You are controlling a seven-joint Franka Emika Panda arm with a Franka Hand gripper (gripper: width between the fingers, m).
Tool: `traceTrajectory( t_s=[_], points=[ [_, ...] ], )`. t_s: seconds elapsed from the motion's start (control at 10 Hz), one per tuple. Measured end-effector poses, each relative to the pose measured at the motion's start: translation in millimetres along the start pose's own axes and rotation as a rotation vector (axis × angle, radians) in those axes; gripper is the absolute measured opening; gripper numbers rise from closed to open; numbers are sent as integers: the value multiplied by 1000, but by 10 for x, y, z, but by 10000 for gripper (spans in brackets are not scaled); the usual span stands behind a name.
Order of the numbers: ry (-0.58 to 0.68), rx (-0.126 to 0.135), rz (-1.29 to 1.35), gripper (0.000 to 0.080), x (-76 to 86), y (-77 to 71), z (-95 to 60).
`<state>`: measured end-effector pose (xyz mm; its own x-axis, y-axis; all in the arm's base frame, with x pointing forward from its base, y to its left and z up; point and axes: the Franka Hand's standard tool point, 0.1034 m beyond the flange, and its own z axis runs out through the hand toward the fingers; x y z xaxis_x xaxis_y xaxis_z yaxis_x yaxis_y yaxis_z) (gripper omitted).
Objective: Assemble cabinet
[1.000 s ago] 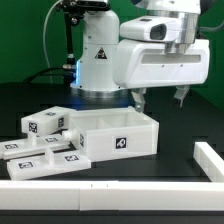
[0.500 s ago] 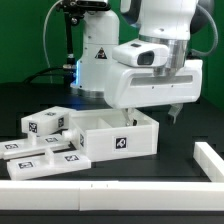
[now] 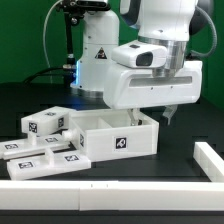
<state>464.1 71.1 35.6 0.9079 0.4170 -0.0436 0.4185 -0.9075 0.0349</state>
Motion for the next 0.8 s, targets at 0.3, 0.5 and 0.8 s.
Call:
traceTrajectory(
  t_s=[0.3,0.5,0.8],
  points=[
    [26,19,301,175,25,-41,-10],
    [27,56,579,89,36,-37,-19],
    [-11,108,937,89,88,-91,-52]
  ],
)
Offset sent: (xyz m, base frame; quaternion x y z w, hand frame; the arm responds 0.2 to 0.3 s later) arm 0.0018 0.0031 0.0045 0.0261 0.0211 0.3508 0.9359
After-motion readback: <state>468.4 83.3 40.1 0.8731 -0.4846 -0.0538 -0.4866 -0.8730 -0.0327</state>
